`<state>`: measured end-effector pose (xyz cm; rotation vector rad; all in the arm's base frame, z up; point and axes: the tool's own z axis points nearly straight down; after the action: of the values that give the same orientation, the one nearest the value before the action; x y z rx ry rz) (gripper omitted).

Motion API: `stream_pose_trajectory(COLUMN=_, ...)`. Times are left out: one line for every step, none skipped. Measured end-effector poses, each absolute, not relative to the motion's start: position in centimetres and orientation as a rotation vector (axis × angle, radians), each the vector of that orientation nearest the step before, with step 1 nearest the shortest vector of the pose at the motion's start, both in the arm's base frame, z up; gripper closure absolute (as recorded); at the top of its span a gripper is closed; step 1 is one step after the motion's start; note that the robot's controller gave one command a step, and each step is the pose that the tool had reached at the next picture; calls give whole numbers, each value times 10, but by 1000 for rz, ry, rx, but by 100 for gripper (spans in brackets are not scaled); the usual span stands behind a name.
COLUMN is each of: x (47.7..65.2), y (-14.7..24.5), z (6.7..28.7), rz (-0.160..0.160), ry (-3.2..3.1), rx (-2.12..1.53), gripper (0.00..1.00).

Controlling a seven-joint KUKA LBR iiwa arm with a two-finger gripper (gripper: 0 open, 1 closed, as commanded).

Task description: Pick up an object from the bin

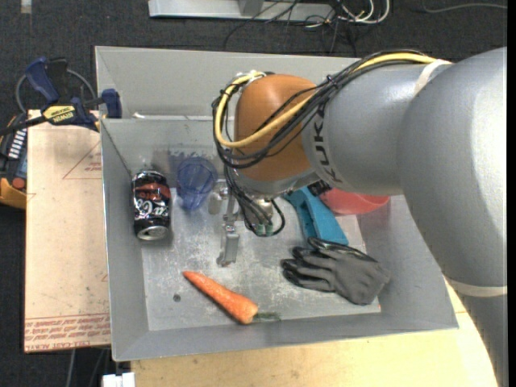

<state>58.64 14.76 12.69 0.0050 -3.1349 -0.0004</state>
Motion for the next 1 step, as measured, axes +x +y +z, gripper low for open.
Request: stream_pose_trajectory(x=588, y=147, z=131, rz=-2, ry=-3142, rx=-1, gripper=0)
